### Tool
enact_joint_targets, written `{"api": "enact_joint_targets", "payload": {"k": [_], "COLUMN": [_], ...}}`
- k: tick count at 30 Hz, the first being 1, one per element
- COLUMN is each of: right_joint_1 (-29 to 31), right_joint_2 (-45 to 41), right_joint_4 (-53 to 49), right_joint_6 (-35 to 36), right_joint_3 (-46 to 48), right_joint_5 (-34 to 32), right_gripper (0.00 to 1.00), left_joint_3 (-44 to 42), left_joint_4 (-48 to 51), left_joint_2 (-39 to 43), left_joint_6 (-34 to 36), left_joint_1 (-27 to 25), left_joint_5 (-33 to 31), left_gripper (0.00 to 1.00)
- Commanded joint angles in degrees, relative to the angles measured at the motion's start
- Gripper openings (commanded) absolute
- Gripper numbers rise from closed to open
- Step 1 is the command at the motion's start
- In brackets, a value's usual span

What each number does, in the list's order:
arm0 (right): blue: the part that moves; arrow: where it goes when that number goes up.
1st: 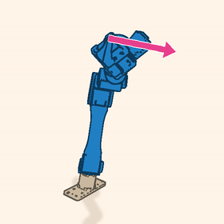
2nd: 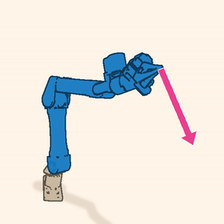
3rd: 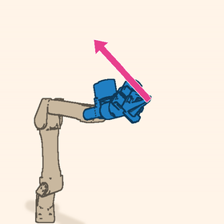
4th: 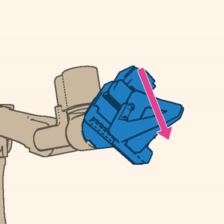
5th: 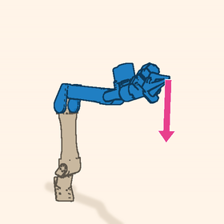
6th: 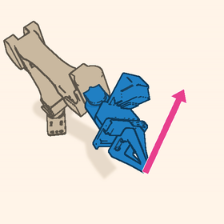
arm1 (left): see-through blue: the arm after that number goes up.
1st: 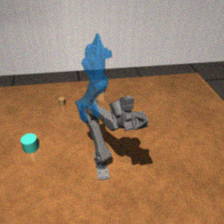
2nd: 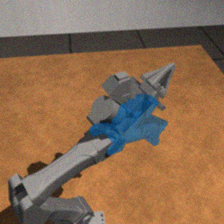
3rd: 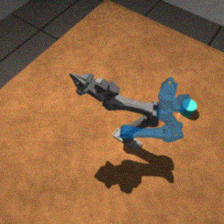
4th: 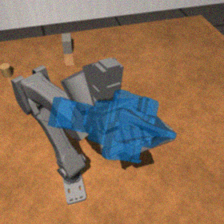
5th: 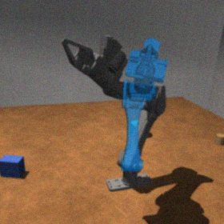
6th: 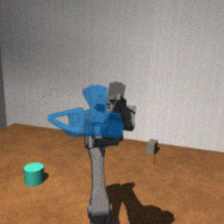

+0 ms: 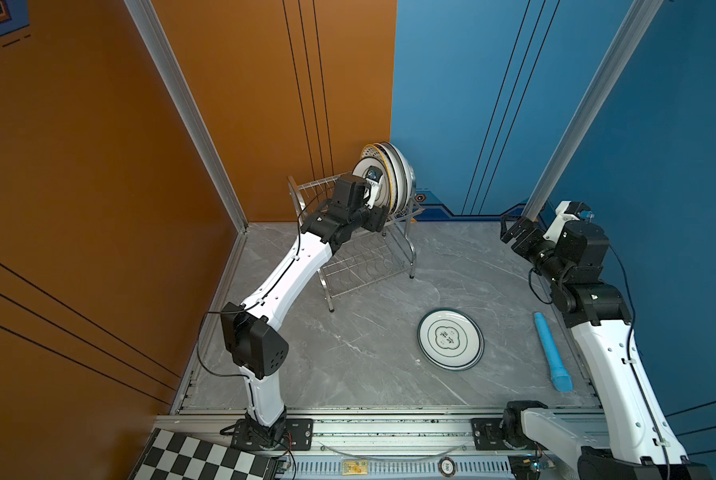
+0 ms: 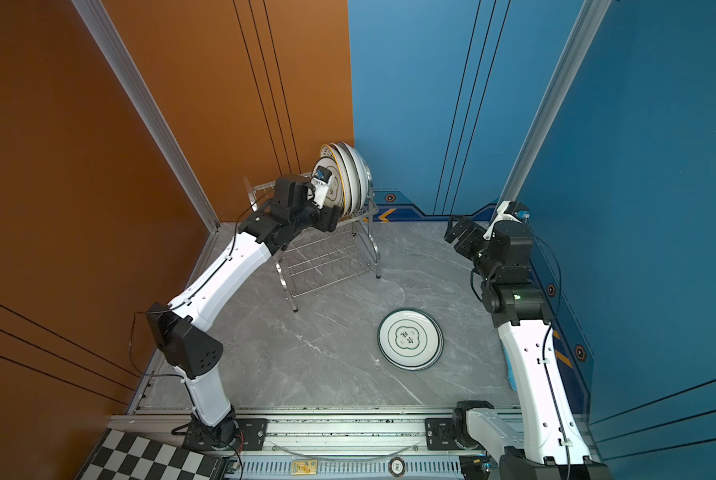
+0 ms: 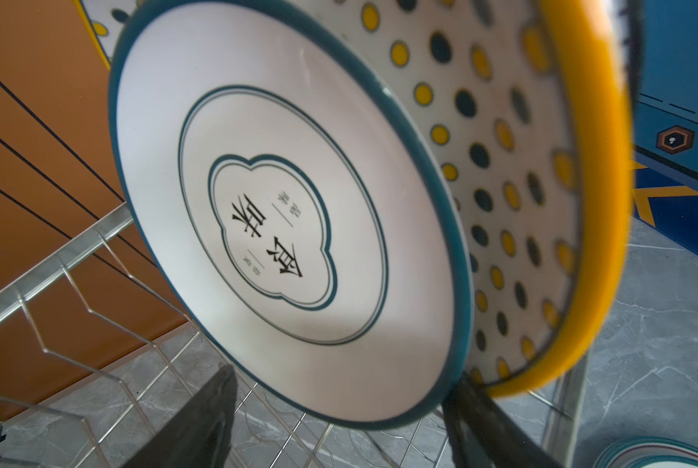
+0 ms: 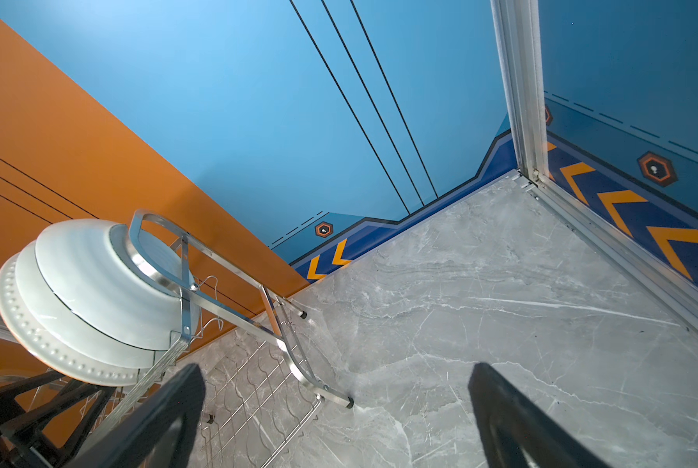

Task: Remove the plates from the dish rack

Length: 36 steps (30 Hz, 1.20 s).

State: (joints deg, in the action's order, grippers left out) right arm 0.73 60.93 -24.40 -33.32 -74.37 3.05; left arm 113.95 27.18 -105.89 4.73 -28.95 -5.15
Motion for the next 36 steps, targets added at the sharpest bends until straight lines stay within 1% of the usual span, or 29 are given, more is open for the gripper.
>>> {"api": "enact_joint_targets", "payload": {"k": [1,5,11,16,20,23,28,31,36], "right_joint_1": [-0.62,-0.91,-1.39,-1.78,-1.96,-2.14,-2.23,-2.31,-2.40], "right_joint_2": [-1.11,-1.60,-2.12,-2.30,-2.30,-2.30,-2.54,-2.60,-2.57], "right_joint_4": [1.55,1.60,1.64,1.64,1.63,1.74,1.90,1.90,1.90], "right_joint_6": [-0.34,-0.34,-0.43,-0.60,-0.65,-0.85,-1.03,-1.02,-1.03], "right_joint_3": [0.62,0.75,1.02,1.24,1.35,1.50,1.55,1.55,1.37], "right_joint_5": [0.99,0.99,1.62,1.93,2.07,2.31,2.75,2.75,3.20], "right_gripper": [1.00,1.00,1.00,1.00,1.00,1.00,1.00,1.00,1.00], "left_joint_3": [0.74,0.39,1.16,1.12,0.98,0.75,-0.23,-1.27,-2.31], "left_joint_4": [0.43,-0.48,-1.16,-1.60,-1.65,-1.77,-1.84,-2.61,-3.36], "left_joint_2": [-1.95,-2.19,-3.57,-4.10,-4.09,-3.97,-3.53,-3.10,-2.53], "left_joint_6": [1.08,1.20,0.18,-0.29,-0.25,-0.34,-0.92,-0.97,-1.13], "left_joint_1": [-0.27,-0.82,-2.23,-2.93,-3.04,-2.98,-2.82,-2.78,-2.64], "left_joint_5": [-4.37,-5.23,-11.88,-14.25,-16.19,-17.29,-17.84,-18.06,-18.44], "left_gripper": [0.79,0.78,0.74,0.70,0.63,0.54,0.48,0.46,0.38]}}
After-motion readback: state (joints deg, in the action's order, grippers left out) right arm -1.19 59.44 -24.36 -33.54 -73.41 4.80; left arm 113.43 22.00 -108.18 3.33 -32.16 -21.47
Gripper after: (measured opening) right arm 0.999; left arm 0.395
